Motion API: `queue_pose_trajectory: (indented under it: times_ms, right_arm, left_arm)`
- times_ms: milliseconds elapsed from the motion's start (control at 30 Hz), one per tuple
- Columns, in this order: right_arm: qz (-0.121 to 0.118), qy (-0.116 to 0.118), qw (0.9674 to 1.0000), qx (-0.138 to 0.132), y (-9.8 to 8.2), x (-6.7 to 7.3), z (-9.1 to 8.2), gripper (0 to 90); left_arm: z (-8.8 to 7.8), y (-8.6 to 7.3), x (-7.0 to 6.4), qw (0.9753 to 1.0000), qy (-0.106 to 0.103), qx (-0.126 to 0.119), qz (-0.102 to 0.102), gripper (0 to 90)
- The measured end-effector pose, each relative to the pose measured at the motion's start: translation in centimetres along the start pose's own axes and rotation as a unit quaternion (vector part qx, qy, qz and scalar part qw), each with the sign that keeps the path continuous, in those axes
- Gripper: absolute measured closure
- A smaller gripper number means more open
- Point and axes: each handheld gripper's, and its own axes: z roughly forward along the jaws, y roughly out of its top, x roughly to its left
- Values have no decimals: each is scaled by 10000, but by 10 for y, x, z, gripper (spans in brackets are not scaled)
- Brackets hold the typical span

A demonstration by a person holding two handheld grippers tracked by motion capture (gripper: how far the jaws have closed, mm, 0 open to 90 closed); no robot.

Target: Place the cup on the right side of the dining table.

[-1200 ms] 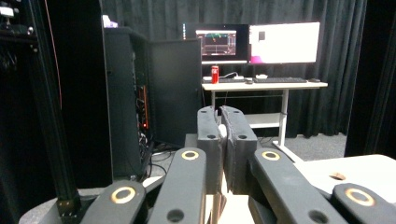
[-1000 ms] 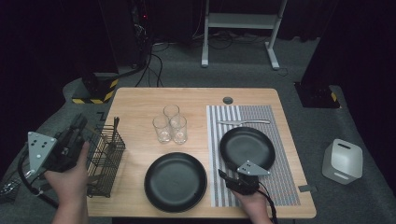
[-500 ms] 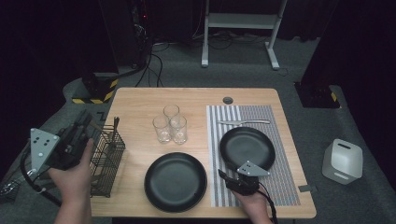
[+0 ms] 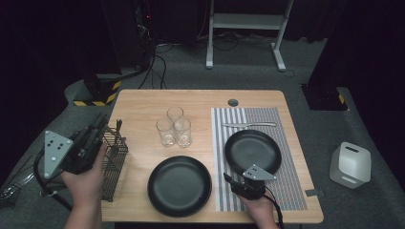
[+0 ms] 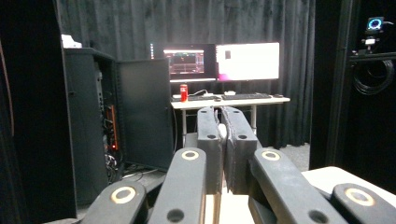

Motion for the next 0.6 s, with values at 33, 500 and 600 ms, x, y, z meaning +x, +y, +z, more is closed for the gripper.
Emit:
queue_pose_trajectory:
  times_ms: [33,500,600]
  right_arm:
    - [-4,-3,10000,-6,0,0,0,502]
    - [-2,-68,10000,-52,0,0,-2,493]
    - [-16,-66,10000,-52,0,0,-1,490]
  left_arm:
    - [1,0,-2,10000,-14,-3,-6,865]
    - [20,-15,-32,9989,-436,122,-71,865]
    - [23,-17,-37,9986,-503,157,-63,864]
